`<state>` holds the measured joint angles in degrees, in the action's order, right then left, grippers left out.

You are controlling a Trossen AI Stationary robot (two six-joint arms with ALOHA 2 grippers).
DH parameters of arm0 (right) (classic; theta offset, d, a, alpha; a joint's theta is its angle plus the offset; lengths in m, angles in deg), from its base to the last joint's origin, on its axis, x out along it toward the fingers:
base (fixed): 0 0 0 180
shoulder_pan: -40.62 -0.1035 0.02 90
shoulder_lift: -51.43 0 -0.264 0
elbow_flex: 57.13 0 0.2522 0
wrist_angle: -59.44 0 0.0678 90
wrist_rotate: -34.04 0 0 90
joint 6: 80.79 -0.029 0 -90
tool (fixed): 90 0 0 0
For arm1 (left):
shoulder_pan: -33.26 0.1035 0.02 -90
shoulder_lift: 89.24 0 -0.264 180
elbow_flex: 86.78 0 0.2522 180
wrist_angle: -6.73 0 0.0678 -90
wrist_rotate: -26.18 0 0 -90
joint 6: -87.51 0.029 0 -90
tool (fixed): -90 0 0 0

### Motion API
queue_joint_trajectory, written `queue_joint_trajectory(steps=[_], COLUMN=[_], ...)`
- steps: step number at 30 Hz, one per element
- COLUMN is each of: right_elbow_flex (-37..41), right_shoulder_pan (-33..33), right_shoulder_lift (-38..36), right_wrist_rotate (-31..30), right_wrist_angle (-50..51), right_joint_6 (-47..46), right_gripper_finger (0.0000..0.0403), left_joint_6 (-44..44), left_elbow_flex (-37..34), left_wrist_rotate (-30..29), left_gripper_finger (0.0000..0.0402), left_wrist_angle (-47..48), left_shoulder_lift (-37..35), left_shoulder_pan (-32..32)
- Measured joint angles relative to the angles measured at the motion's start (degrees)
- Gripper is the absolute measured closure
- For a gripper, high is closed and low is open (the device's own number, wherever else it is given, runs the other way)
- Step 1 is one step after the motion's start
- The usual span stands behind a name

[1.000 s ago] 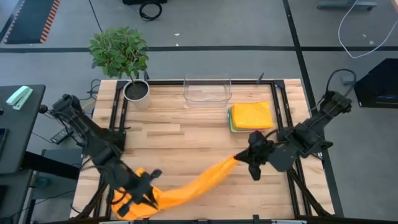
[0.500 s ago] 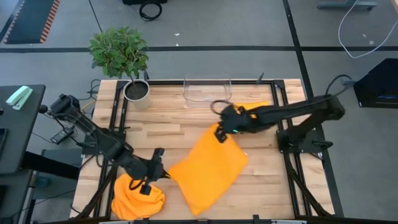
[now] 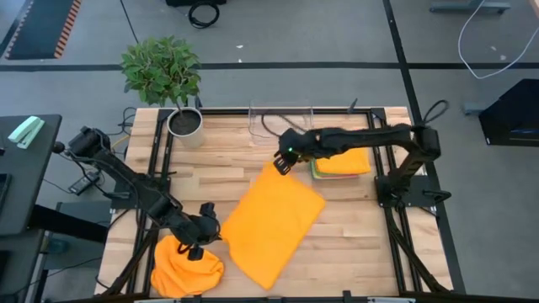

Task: Fold microfiber towels
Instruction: Fold the top orange towel

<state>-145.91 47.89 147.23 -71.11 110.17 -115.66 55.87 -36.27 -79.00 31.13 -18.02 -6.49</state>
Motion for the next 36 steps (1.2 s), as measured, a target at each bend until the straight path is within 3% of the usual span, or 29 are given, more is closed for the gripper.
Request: queue_joint_trajectory(steps=[5, 9, 14, 18, 21, 27, 32, 36], right_elbow_flex=[-1.37, -0.76, -0.19, -0.12, -0.12, -0.10, -0.10, -0.10], right_shoulder_pan=[-4.02, -16.75, -34.36, -43.30, -45.41, -46.56, -45.48, -43.71], right_shoulder_lift=[-6.33, -8.14, -2.12, 5.92, 11.46, 20.43, 22.91, 21.88], right_wrist_rotate=[2.35, 1.99, -7.34, -12.84, -15.08, -15.80, -17.31, -21.91], right_wrist_angle=[3.92, 2.69, -3.43, -11.19, -16.32, -16.80, -10.92, -5.96], right_joint_6=[-4.68, -8.67, -12.14, -13.54, -18.71, -35.33, -43.54, -47.46], right_gripper_finger=[0.0222, 0.0212, 0.0218, 0.0222, 0.0228, 0.0257, 0.0326, 0.0389], left_joint_6=[2.55, 4.11, 9.11, 11.93, 14.25, 14.13, 6.49, 3.60], left_elbow_flex=[0.00, -0.02, -0.02, -0.02, -0.02, -0.02, -0.02, 0.00], left_wrist_rotate=[1.65, 1.47, 1.60, 1.57, 2.42, 3.04, 3.01, 2.99], left_gripper_finger=[0.0397, 0.0391, 0.0397, 0.0389, 0.0394, 0.0390, 0.0396, 0.0392], left_wrist_angle=[1.85, 3.87, 3.17, 3.19, 3.13, 2.92, 2.15, 1.05], left_shoulder_lift=[-0.02, -0.02, -0.02, -0.02, -0.02, -0.02, -0.02, 0.00], left_shoulder_pan=[-1.09, -1.02, -1.05, -1.04, -1.05, -1.05, -1.98, -3.95])
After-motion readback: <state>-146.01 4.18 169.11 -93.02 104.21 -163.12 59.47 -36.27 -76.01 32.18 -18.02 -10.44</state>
